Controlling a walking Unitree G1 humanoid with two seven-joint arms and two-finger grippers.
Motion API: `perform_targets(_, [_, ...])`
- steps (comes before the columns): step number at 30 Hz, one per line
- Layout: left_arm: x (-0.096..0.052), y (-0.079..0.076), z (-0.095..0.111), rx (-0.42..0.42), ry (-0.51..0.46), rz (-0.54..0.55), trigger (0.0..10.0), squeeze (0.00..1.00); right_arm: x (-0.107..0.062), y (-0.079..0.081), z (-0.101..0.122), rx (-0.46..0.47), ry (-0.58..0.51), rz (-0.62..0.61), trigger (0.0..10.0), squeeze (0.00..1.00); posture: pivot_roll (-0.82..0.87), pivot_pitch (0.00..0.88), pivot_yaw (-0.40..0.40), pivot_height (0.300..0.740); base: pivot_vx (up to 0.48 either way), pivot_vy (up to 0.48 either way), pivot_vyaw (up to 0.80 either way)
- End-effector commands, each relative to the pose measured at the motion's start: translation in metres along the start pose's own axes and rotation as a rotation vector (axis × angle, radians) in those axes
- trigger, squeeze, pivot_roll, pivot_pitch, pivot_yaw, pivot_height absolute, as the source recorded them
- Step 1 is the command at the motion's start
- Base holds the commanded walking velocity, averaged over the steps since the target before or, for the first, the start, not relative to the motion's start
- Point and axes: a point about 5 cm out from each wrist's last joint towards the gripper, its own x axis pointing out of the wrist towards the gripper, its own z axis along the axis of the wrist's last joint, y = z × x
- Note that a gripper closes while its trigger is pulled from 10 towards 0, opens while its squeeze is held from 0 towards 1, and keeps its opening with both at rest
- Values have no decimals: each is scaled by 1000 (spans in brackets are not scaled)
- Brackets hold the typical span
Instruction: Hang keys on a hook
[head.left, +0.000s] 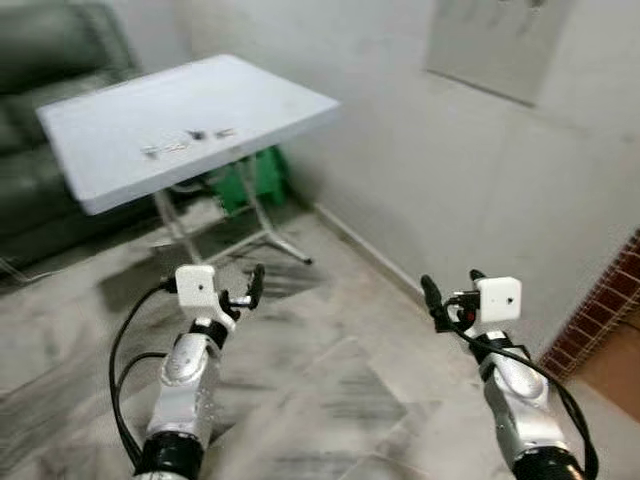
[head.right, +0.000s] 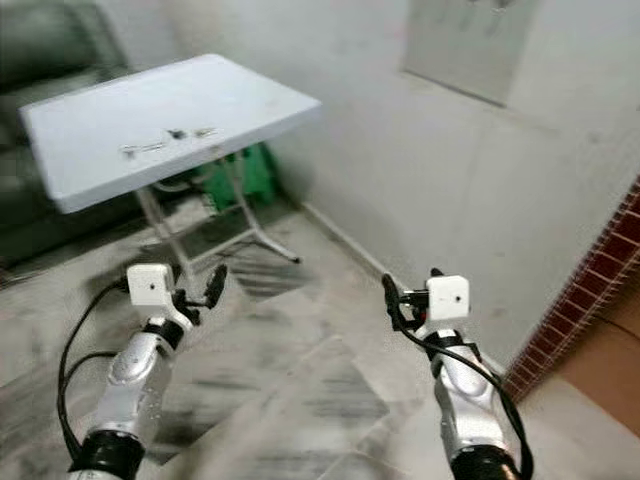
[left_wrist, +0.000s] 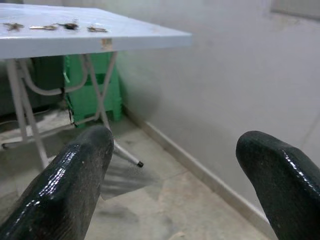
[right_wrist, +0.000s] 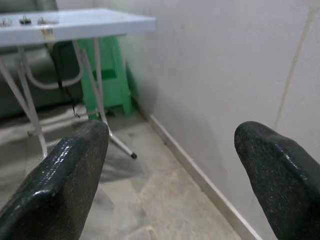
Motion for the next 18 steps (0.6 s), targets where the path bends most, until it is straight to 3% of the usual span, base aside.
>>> perform_targets(1, [-1,10,6,27,-15,16,10000,0,6,7,6,15,-26,15,10000,0,-53,0,15,740,0,0,800])
perform_targets(6, [0,7,9,28,-28,4,10000,0,8,8,11,17,-45,29,10000,0,-53,0,14,740,0,0,800])
perform_targets(18, [5,9,45,3,-133,-7,10000,0,13,2,43,41,-150,52,10000,0,-53,0,11,740,0,0,800])
